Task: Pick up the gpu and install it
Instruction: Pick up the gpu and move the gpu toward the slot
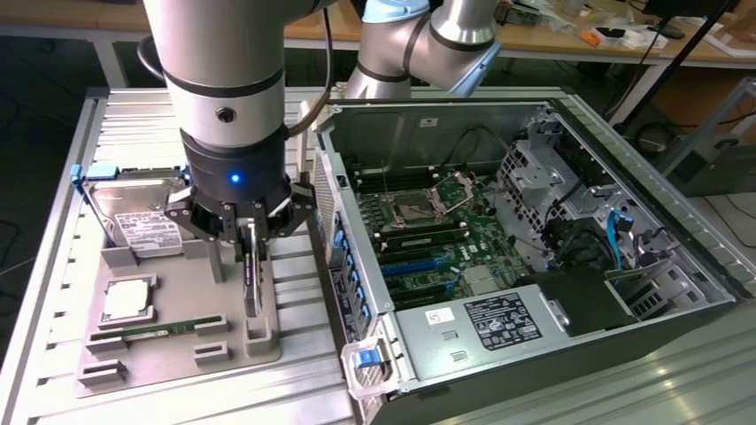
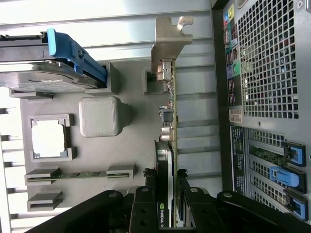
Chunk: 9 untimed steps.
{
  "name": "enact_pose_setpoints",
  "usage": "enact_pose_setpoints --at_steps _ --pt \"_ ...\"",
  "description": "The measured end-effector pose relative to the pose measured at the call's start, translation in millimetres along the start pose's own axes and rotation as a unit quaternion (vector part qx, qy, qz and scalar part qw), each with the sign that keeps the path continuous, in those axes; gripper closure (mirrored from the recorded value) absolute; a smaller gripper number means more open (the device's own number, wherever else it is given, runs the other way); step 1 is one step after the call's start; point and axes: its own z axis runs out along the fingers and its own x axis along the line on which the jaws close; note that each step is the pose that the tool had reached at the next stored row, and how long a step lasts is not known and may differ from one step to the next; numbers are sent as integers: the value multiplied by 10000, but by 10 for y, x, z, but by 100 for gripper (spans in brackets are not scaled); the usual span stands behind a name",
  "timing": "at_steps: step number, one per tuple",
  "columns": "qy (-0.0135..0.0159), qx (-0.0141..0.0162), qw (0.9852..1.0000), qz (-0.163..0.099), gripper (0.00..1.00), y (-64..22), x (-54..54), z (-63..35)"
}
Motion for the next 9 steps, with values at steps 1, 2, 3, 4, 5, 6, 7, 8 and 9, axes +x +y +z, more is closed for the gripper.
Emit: enact_pose_setpoints --at_steps 1,2,3,4,5,6,7,8,9 --pt "0 0 10000 0 73 0 0 -2" --pt "0 0 10000 0 73 0 0 -5" --pt "0 0 10000 0 73 0 0 -8" --pt "0 0 10000 0 73 0 0 -10" --pt "0 0 10000 0 73 0 0 -12" --pt "0 0 10000 0 73 0 0 -17" --pt "0 0 10000 0 73 1 0 -22" --pt "0 0 10000 0 73 0 -1 -22" --pt "0 0 10000 0 73 1 0 -23"
